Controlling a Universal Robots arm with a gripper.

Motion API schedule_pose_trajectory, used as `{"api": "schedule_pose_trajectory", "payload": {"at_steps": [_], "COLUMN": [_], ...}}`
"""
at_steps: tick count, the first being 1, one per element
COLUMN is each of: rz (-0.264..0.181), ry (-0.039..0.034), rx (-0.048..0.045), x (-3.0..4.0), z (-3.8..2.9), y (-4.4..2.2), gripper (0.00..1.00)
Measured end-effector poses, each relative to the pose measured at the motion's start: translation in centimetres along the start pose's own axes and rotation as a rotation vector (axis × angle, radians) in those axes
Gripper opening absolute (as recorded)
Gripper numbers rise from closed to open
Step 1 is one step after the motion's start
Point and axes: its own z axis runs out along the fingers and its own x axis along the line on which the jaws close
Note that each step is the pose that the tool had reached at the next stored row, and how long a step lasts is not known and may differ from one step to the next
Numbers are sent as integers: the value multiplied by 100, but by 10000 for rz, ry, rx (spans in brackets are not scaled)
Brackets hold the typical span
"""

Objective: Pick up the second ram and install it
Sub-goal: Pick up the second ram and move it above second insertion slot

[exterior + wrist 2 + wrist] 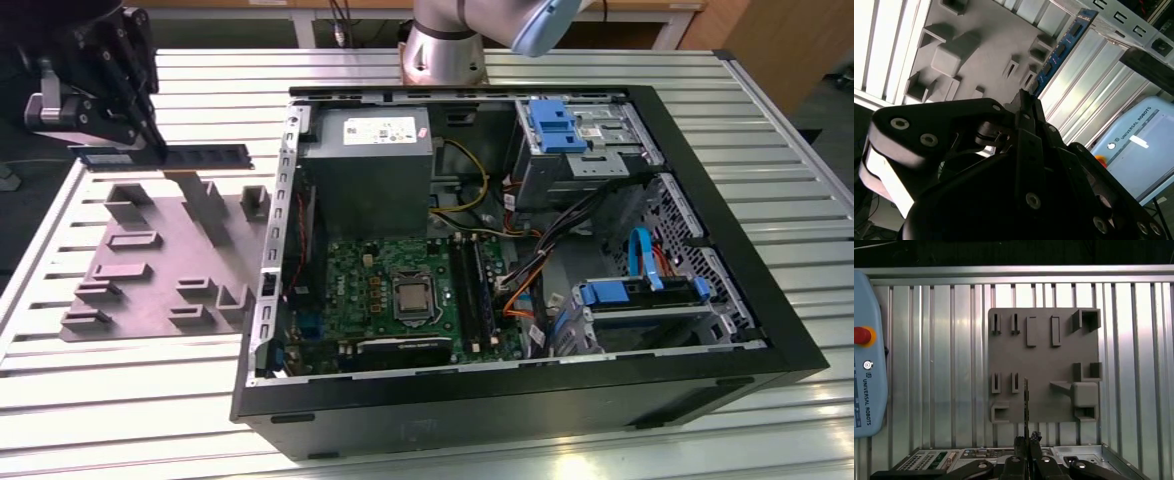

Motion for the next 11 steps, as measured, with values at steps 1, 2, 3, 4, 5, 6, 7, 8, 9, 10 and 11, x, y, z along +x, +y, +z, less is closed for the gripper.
{"api": "schedule_pose_trajectory", "payload": {"at_steps": [1, 2, 3, 4, 5, 6, 7, 8, 9, 10, 11], "rz": [0, 1, 1, 0, 0, 0, 0, 0, 0, 0, 0], "ry": [0, 0, 0, 0, 0, 0, 0, 0, 0, 0, 0], "rx": [0, 0, 0, -1, 0, -1, -1, -1, -1, 0, -1], "x": [0, -1, -1, -1, -2, -2, -2, -3, -3, -3, -4], "z": [-1, 0, -1, -2, -2, -2, -2, -2, -3, -3, -3], "y": [-9, -18, -27, -36, -45, -55, -64, -74, -85, -97, -107], "gripper": [14, 14, 14, 14, 14, 14, 14, 14, 14, 14, 14]}}
